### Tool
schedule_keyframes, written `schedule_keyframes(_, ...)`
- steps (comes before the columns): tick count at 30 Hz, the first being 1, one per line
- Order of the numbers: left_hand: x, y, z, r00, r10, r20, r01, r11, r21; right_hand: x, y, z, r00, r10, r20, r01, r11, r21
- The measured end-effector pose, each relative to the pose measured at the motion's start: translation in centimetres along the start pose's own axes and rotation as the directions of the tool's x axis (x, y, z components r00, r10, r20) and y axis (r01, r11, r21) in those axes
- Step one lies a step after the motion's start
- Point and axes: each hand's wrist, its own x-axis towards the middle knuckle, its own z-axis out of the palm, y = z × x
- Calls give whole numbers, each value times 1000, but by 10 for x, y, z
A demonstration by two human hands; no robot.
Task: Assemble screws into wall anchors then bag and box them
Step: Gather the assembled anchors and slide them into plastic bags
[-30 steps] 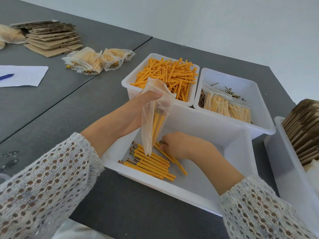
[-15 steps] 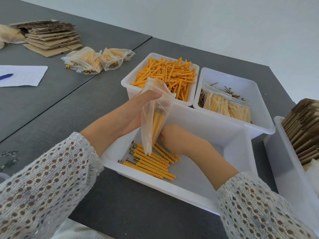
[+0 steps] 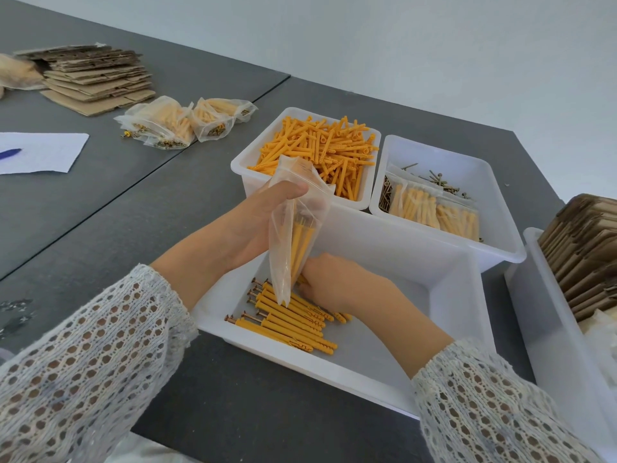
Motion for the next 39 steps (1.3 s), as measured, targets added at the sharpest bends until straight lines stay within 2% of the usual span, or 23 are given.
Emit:
schedule_keyframes(3,-1,1,-1,1000,6,23,-6,1000,-5,-5,12,-8,998,60,-2,-60,998,23)
schedule_keyframes(5,-2,1,-1,999,5,36,-5,1000,-3,-12,29,-21,988,92,-123,-75,988,138)
schedule_keyframes(6,-3,2,0,999,3,37,-3,1000,1,-16,38,-28,974,125,-192,-72,963,258)
schedule_keyframes(7,-3,2,1,999,3,40,-4,1000,9,-19,47,-34,957,176,-230,-58,894,444)
schedule_keyframes(9,-3,2,2,999,1,51,-3,999,37,-25,57,-44,907,304,-290,30,641,767)
schedule_keyframes(10,-3,2,3,998,-3,59,0,999,52,-27,60,-48,848,377,-374,114,558,822)
schedule_keyframes(12,-4,3,5,997,-15,76,9,997,80,-31,61,-53,664,518,-539,290,485,825)
schedule_keyframes(14,-4,2,5,995,-25,93,15,995,101,-34,57,-57,502,626,-597,417,430,801)
schedule_keyframes(15,-3,2,5,995,-29,98,18,994,108,-35,53,-59,457,654,-603,464,403,789)
schedule_keyframes(17,-2,1,4,995,-38,97,26,993,116,-37,45,-62,431,673,-601,526,353,774)
schedule_keyframes(20,-1,-1,3,993,-47,105,34,992,121,-40,35,-65,457,631,-626,553,349,756)
schedule_keyframes(23,0,-1,3,992,-37,120,23,993,118,-39,23,-65,541,509,-670,567,367,737)
schedule_keyframes(26,0,0,6,987,-17,159,-3,993,121,-35,14,-64,671,347,-656,532,392,751)
schedule_keyframes(28,-1,1,8,982,-6,187,-18,991,130,-34,14,-63,788,177,-590,457,474,753)
schedule_keyframes(30,-1,2,9,982,-5,189,-20,992,126,-34,15,-60,843,65,-533,424,530,735)
schedule_keyframes(32,-1,2,9,985,-4,171,-16,993,120,-35,19,-59,819,100,-565,420,566,709)
schedule_keyframes(36,-1,2,8,992,-37,124,21,992,121,-28,30,-56,695,329,-639,333,640,692)
schedule_keyframes(37,-1,2,8,993,-45,108,32,992,119,-27,33,-55,694,384,-609,265,650,712)
schedule_keyframes(38,-1,2,8,994,-44,97,33,993,117,-26,36,-54,729,418,-542,181,646,741)
schedule_keyframes(39,-1,1,8,995,-37,91,26,993,114,-25,37,-52,794,423,-436,80,639,765)
